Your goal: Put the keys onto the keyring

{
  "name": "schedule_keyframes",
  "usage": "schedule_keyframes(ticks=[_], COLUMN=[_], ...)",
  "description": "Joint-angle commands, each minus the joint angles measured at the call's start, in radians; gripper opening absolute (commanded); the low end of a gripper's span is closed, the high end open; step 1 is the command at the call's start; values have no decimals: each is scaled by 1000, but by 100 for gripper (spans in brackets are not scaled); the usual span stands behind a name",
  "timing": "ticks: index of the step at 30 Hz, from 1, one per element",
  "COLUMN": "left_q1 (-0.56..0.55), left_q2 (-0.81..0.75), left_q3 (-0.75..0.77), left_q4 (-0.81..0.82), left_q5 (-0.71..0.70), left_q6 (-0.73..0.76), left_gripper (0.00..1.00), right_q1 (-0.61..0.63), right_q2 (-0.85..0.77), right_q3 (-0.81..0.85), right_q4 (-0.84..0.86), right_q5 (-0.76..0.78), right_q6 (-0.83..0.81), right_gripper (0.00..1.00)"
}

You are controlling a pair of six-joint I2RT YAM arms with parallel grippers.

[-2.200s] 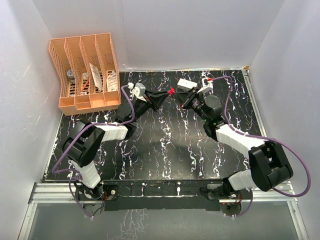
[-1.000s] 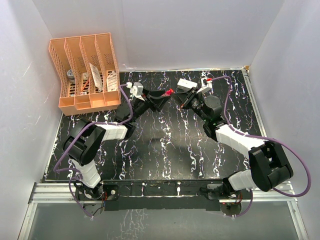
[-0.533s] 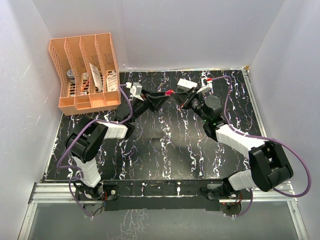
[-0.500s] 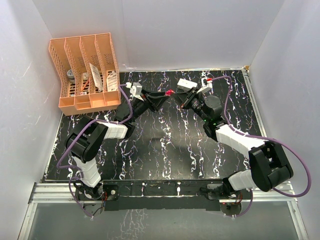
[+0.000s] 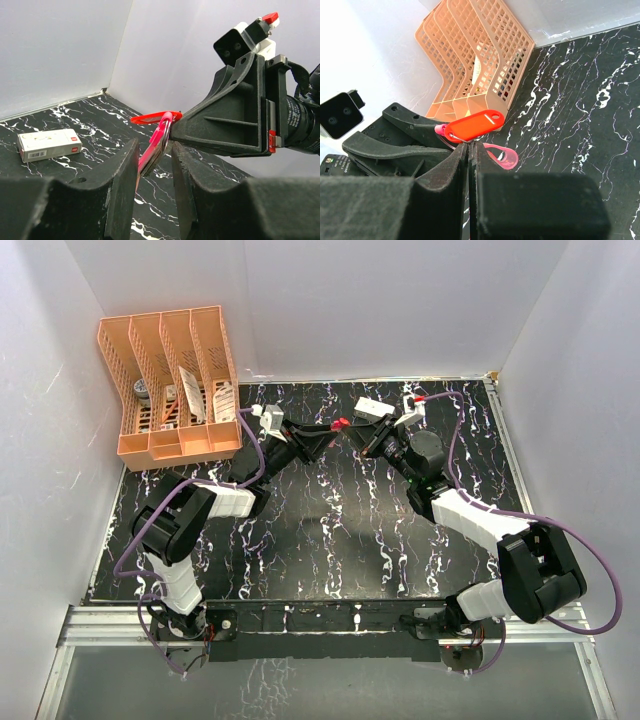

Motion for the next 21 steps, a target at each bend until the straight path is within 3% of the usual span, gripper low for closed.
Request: schedule_keyframes(ticks=[1, 17, 21], left_q1=[2, 2, 4], left_q2=[-2, -14, -13], left_q3=[28, 23, 23], left_q4=[93, 114, 120], left_q5=[16, -12, -18], left_q6=[-4, 0, -1], left_gripper=[31, 34, 28], right_q1=[4, 4, 4], right_q2=[-27, -21, -21], right_q3=[9, 4, 4], right_q4=[71, 70, 71], right_q5=[-11, -15, -19], right_q6=[-1, -2, -2], right_gripper=[0, 0, 0])
